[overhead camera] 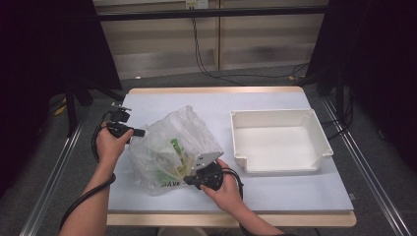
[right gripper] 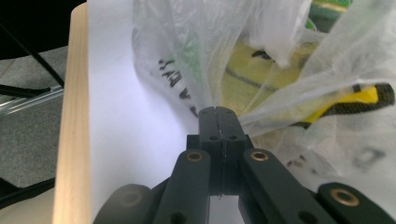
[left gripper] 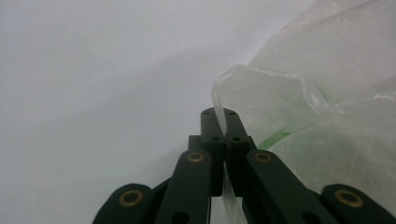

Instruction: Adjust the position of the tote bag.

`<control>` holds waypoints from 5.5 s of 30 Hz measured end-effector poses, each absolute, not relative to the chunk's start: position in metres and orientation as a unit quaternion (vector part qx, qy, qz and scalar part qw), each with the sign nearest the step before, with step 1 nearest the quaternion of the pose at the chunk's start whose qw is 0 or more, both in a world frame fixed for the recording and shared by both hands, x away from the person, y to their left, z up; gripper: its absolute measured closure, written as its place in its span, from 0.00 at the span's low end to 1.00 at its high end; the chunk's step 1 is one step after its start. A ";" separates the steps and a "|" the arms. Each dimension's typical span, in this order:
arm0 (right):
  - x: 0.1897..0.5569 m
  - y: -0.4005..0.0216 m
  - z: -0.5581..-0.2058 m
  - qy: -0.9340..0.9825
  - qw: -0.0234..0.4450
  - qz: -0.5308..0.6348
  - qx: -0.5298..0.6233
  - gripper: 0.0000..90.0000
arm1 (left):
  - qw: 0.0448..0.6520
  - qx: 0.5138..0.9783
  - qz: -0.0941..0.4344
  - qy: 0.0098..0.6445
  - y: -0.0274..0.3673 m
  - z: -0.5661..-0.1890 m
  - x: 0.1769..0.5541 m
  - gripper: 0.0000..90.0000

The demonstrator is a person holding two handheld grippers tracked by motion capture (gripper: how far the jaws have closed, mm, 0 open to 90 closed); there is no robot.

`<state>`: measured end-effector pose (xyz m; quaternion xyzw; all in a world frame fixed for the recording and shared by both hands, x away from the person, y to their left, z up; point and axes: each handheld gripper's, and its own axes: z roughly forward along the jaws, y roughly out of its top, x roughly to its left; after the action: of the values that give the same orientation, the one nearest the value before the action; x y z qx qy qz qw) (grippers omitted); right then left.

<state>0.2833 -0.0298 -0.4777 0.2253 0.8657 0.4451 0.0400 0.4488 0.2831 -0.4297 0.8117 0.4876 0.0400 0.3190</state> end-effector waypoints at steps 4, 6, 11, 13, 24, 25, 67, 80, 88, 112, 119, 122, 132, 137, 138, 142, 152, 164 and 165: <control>0.276 -0.040 -0.480 0.873 0.039 0.431 0.223 1.00 | 0.318 0.807 0.049 0.495 0.286 -0.430 0.454 1.00; 0.275 -0.043 -0.481 0.875 0.036 0.427 0.225 1.00 | 0.321 0.798 0.060 0.507 0.286 -0.431 0.457 1.00; 0.270 -0.041 -0.484 0.886 0.020 0.409 0.219 1.00 | 0.317 0.790 0.060 0.521 0.294 -0.434 0.460 1.00; 0.270 -0.043 -0.483 0.887 0.021 0.405 0.222 1.00 | 0.319 0.792 0.055 0.517 0.294 -0.434 0.459 1.00; 0.278 -0.048 -0.468 0.857 0.046 0.443 0.259 0.79 | 0.346 0.799 0.021 0.492 0.284 -0.413 0.450 0.60; 0.277 -0.048 -0.467 0.854 0.049 0.448 0.262 0.79 | 0.351 0.796 0.020 0.493 0.282 -0.411 0.449 0.57; 0.290 -0.034 -0.466 0.853 0.084 0.439 0.269 0.79 | 0.379 0.833 0.000 0.403 0.251 -0.358 0.424 0.71; 0.297 -0.033 -0.461 0.832 0.090 0.464 0.291 0.97 | 0.339 0.866 -0.033 0.365 0.218 -0.381 0.418 0.69; 0.299 -0.024 -0.463 0.832 0.084 0.464 0.292 0.96 | 0.301 0.883 -0.035 0.358 0.218 -0.395 0.411 0.50; 0.296 -0.014 -0.488 0.854 0.064 0.427 0.289 0.78 | 0.254 0.877 -0.010 0.407 0.253 -0.445 0.405 0.55; 0.295 -0.011 -0.489 0.859 0.072 0.420 0.285 0.73 | 0.238 0.880 -0.005 0.411 0.264 -0.442 0.407 0.91; 0.295 -0.011 -0.489 0.859 0.074 0.418 0.286 0.75 | 0.249 0.872 -0.011 0.422 0.265 -0.446 0.406 0.96; 0.306 -0.011 -0.488 0.858 0.085 0.410 0.296 0.87 | 0.282 0.849 -0.007 0.447 0.260 -0.454 0.413 1.00; 0.315 -0.014 -0.488 0.855 0.089 0.404 0.312 0.92 | 0.290 0.849 0.004 0.442 0.252 -0.457 0.424 1.00; 0.317 -0.015 -0.488 0.855 0.089 0.404 0.313 0.95 | 0.292 0.847 0.007 0.444 0.252 -0.457 0.425 1.00; 0.316 -0.017 -0.488 0.855 0.080 0.409 0.310 1.00 | 0.272 0.861 0.014 0.430 0.253 -0.455 0.429 1.00; 0.301 -0.028 -0.483 0.871 0.055 0.393 0.291 1.00 | 0.258 0.850 0.040 0.458 0.276 -0.452 0.430 1.00; 0.288 -0.037 -0.480 0.869 0.042 0.405 0.281 1.00 | 0.266 0.841 0.041 0.470 0.280 -0.453 0.429 1.00; 0.288 -0.035 -0.479 0.868 0.044 0.409 0.278 0.99 | 0.266 0.841 0.041 0.470 0.280 -0.453 0.429 1.00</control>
<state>0.2883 -0.0353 -0.4787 0.2779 0.8679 0.4093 0.0445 0.4293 0.2800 -0.4531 0.8409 0.4696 0.0412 0.2659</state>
